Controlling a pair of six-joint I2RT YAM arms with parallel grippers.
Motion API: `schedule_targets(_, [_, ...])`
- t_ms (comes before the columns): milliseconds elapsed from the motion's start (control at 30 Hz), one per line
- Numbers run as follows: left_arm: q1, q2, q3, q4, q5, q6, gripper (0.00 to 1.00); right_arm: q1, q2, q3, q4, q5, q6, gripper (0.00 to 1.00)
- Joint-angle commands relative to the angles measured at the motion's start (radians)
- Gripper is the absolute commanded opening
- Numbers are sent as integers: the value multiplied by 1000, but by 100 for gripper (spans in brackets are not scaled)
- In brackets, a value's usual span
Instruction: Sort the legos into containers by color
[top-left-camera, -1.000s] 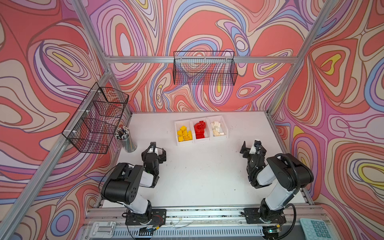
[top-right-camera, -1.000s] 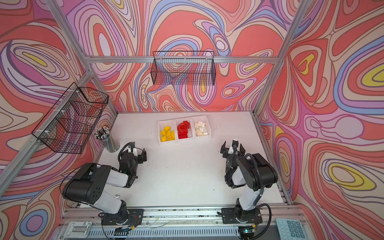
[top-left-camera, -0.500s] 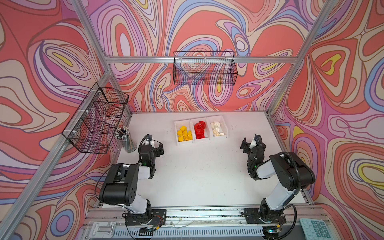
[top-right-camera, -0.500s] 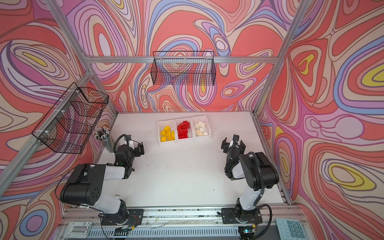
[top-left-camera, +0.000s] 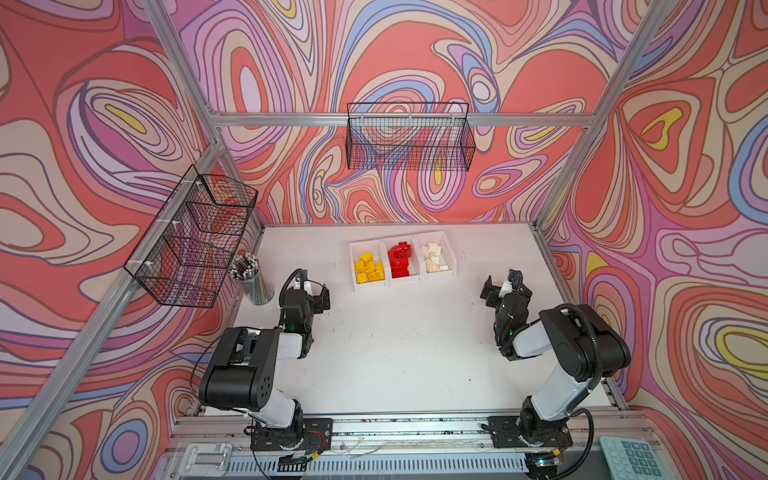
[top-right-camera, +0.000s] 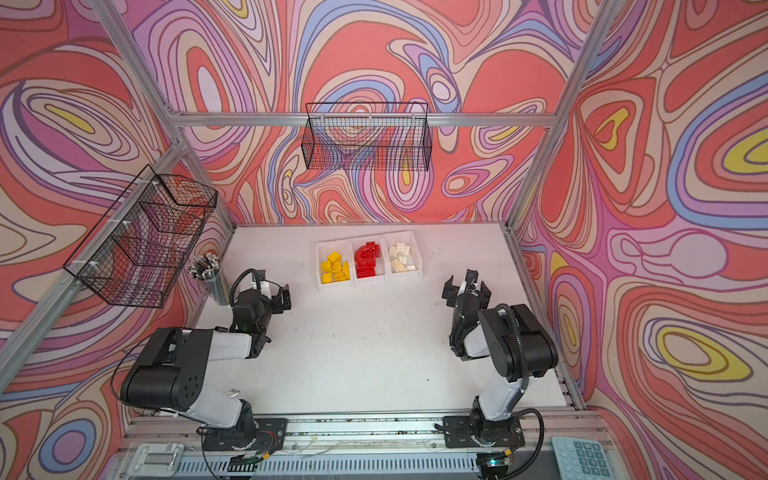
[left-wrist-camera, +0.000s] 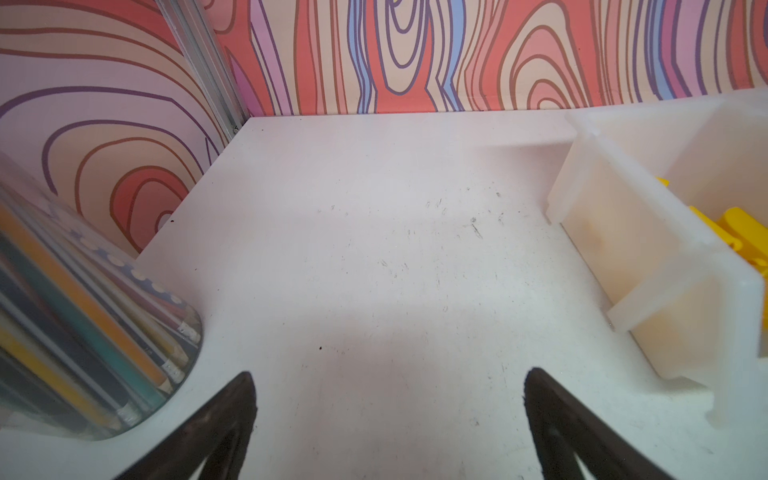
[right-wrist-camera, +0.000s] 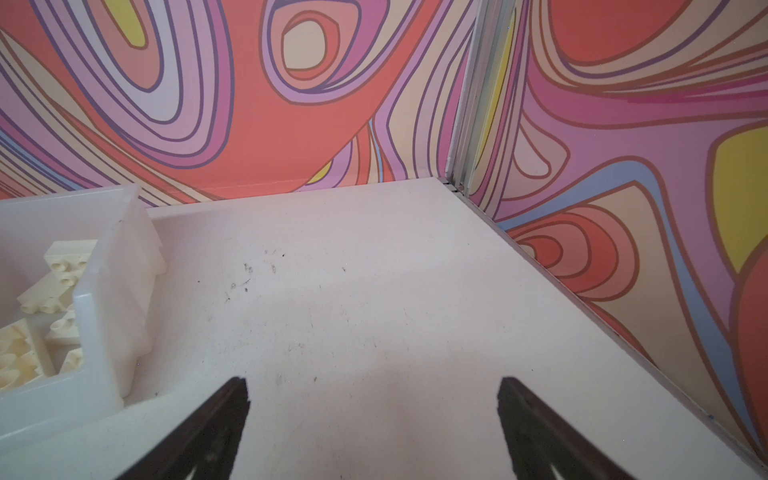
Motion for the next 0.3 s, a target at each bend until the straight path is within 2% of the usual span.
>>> schedule_targets(0, [-2, -3, -15, 11, -5, 10, 100, 0, -11, 0, 3, -6, 1, 98])
schedule_targets(267, [-2, -1, -15, 11, -6, 10, 100, 0, -11, 2, 1, -6, 1, 98])
